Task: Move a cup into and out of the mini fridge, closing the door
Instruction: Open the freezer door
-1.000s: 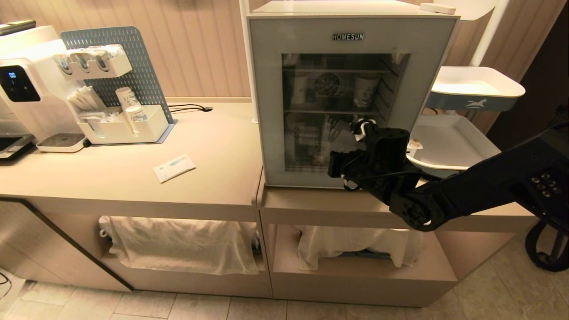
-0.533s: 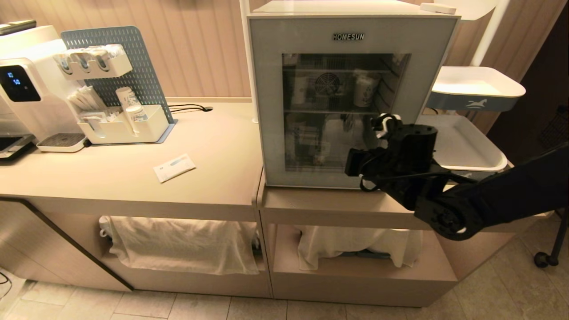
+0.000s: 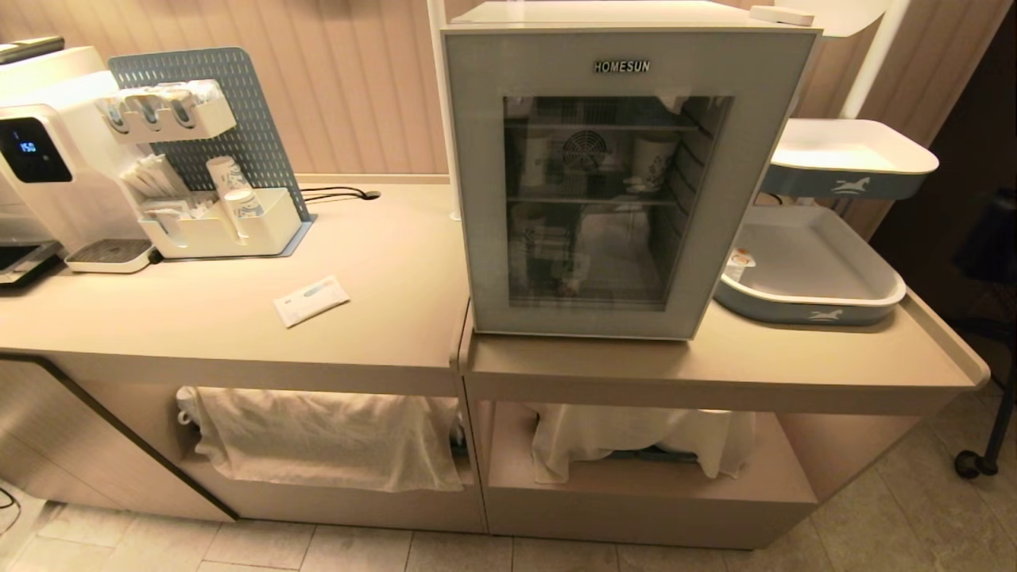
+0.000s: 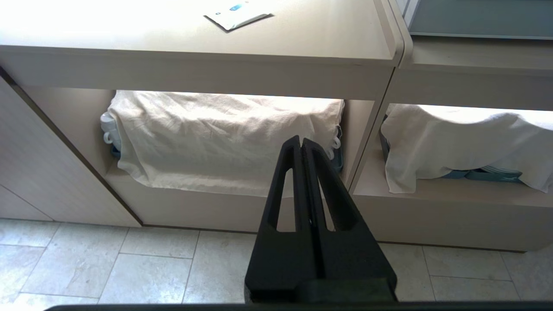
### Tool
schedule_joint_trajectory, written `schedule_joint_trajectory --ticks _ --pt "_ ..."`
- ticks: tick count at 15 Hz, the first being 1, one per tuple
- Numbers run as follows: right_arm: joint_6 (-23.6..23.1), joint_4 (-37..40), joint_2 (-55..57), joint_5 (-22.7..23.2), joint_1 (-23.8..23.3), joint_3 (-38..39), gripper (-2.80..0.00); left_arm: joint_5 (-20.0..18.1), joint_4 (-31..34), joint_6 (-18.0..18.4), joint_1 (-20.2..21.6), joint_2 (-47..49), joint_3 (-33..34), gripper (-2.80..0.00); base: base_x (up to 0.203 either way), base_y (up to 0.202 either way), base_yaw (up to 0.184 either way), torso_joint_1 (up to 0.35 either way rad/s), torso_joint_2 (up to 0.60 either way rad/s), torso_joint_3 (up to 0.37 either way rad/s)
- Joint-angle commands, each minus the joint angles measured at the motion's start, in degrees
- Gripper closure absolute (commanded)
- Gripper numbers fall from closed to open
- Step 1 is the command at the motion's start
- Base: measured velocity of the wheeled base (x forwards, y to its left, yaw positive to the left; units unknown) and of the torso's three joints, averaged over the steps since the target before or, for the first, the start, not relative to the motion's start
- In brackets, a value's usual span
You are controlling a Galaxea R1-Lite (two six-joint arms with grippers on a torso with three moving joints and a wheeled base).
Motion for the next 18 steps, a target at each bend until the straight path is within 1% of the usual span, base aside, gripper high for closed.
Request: schedule_joint_trajectory --ticks 1,2,4,5,6,7,8,9,10,12,14,15,16,17,18 --pt "-2.0 8.3 -22.8 -4.4 -3.2 1.5 0.00 0.0 0.0 0.0 0.0 0.1 0.1 0.00 0.000 0.000 0.000 0.000 0.00 0.000" --pt "-2.9 14.0 -29.9 -6.2 -5.0 1.8 0.00 0.0 0.0 0.0 0.0 0.1 0.1 0.00 0.000 0.000 0.000 0.000 0.00 0.000" --pt "-4.3 22.2 -41.1 -8.6 -7.9 3.3 0.00 0.0 0.0 0.0 0.0 0.1 0.1 0.00 0.000 0.000 0.000 0.000 0.00 0.000" --pt "-4.8 25.0 -46.3 -9.4 -9.1 5.4 0.00 0.0 0.0 -0.1 0.0 0.1 0.1 0.00 0.000 0.000 0.000 0.000 0.00 0.000" --pt "-4.9 26.2 -49.7 -9.9 -10.0 8.6 0.00 0.0 0.0 -0.1 0.0 0.1 0.1 0.00 0.000 0.000 0.000 0.000 0.00 0.000" --pt "-3.9 25.1 -51.8 -10.4 -10.6 13.4 0.00 0.0 0.0 -0.1 0.0 0.1 0.1 0.00 0.000 0.000 0.000 0.000 0.00 0.000" --pt "-3.4 22.0 -52.0 -11.0 -11.0 17.8 0.00 0.0 0.0 -0.1 0.0 0.1 0.1 0.00 0.000 0.000 0.000 0.000 0.00 0.000" --pt "-3.4 17.3 -51.9 -11.4 -11.3 20.5 0.00 0.0 0.0 -0.1 0.0 0.1 0.1 0.00 0.000 0.000 0.000 0.000 0.00 0.000" --pt "-3.6 15.7 -52.0 -11.6 -11.7 21.1 0.00 0.0 0.0 -0.1 0.0 0.1 0.1 0.00 0.000 0.000 0.000 0.000 0.00 0.000" --pt "-4.4 17.4 -55.0 -11.1 -15.6 20.5 0.00 0.0 0.0 -0.1 0.0 0.1 0.1 0.00 0.000 0.000 0.000 0.000 0.00 0.000" --pt "-4.6 18.7 -59.9 -9.5 -16.3 22.4 0.00 0.0 0.0 -0.1 0.0 0.1 0.1 0.00 0.000 0.000 0.000 0.000 0.00 0.000" --pt "-4.4 19.2 -63.0 -5.6 -16.2 24.2 0.00 0.0 0.0 -0.1 0.0 0.1 0.1 0.00 0.000 0.000 0.000 0.000 0.00 0.000" --pt "-4.2 19.2 -65.4 2.3 -16.2 26.4 0.00 0.0 0.0 -0.1 0.0 0.1 0.1 0.00 0.000 0.000 0.000 0.000 0.00 0.000" --pt "-3.3 17.4 -66.7 12.0 -16.1 30.9 0.00 0.0 0.0 -0.1 0.0 0.1 0.1 0.00 0.000 0.000 0.000 0.000 0.00 0.000" --pt "-2.3 15.1 -67.4 20.3 -16.1 34.7 0.00 0.0 0.0 -0.1 0.0 0.1 0.1 0.00 0.000 0.000 0.000 0.000 0.00 0.000"
